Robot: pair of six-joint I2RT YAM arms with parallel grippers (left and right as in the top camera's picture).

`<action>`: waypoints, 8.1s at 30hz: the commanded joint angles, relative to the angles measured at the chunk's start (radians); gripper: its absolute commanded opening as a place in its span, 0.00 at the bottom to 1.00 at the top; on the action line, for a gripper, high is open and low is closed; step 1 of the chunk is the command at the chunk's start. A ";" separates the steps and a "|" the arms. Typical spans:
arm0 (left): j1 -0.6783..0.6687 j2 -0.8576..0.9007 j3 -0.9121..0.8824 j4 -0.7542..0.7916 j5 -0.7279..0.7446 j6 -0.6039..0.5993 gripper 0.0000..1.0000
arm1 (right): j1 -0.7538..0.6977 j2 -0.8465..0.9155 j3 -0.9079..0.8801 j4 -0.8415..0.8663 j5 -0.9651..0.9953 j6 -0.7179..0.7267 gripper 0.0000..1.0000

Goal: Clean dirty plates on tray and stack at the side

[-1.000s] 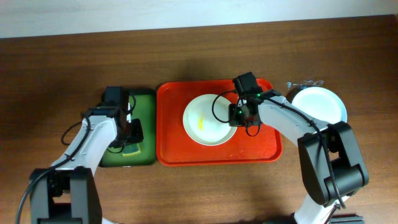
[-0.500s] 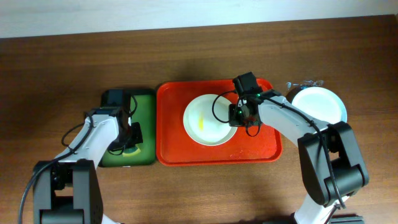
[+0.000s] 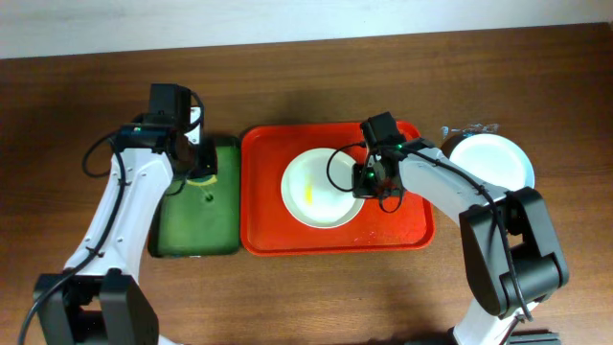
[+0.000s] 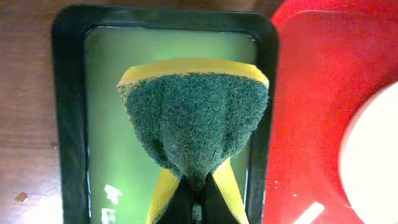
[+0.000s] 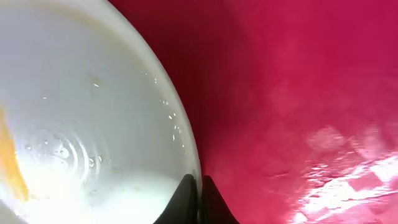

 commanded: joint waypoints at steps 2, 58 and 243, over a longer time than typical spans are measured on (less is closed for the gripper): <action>-0.039 -0.023 0.015 0.007 0.023 0.027 0.00 | 0.005 0.007 -0.005 -0.005 -0.061 0.072 0.04; -0.399 0.355 -0.071 0.212 0.185 -0.183 0.00 | 0.064 0.008 -0.018 0.058 -0.103 0.154 0.04; 0.332 -0.463 0.169 -0.372 -0.039 -0.299 0.99 | 0.233 0.139 0.386 0.060 -0.148 0.117 0.04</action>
